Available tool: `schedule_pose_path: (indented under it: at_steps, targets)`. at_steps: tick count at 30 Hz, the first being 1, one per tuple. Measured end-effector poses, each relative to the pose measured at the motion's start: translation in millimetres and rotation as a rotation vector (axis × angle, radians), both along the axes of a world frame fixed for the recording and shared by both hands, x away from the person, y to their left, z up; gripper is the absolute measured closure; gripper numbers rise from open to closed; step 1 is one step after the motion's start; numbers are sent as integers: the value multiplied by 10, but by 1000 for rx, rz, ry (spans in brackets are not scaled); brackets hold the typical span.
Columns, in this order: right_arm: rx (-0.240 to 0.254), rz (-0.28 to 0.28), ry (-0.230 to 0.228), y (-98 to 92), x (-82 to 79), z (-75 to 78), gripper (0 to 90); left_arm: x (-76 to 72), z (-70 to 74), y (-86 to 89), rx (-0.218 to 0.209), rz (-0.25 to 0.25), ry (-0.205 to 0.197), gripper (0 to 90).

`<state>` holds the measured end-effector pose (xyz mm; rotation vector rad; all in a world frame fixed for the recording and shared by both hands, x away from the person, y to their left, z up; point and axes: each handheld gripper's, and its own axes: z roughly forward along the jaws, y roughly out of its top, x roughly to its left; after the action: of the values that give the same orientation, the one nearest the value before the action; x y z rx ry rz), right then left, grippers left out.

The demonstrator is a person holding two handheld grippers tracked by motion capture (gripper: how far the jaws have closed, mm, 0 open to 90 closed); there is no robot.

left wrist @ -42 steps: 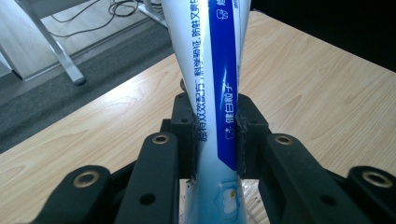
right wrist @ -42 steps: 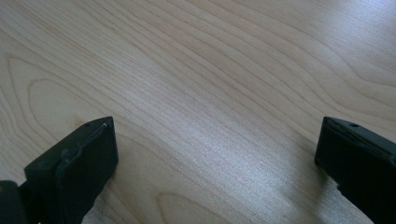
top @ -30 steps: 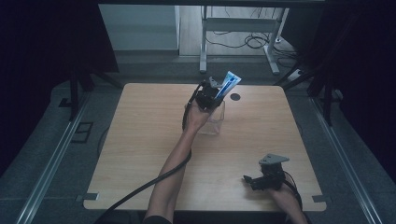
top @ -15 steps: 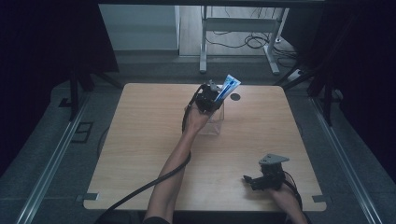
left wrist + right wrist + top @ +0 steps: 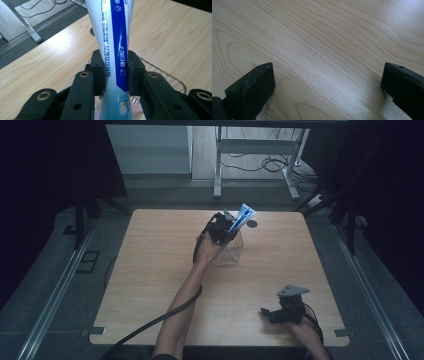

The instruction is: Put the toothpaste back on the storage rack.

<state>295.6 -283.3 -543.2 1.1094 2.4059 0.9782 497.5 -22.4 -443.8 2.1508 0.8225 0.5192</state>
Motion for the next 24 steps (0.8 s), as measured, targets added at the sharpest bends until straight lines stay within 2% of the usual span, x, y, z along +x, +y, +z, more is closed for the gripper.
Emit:
schedule_pose_path:
  at_steps: [7, 19, 22, 24]
  targets:
    - [0, 1, -1, 0, 0, -1, 0, -18, 2, -6, 12, -4, 1, 709]
    - [0, 2, -2, 0, 1, -1, 0, -48, 6, 27, 26, -13, 29, 702]
    - [0, 1, -1, 0, 0, -1, 0, -53, -22, 47, 39, -17, 48, 695]
    - [-1, 2, -2, 0, 1, -1, 0, -65, -27, 65, 30, -22, 51, 694]
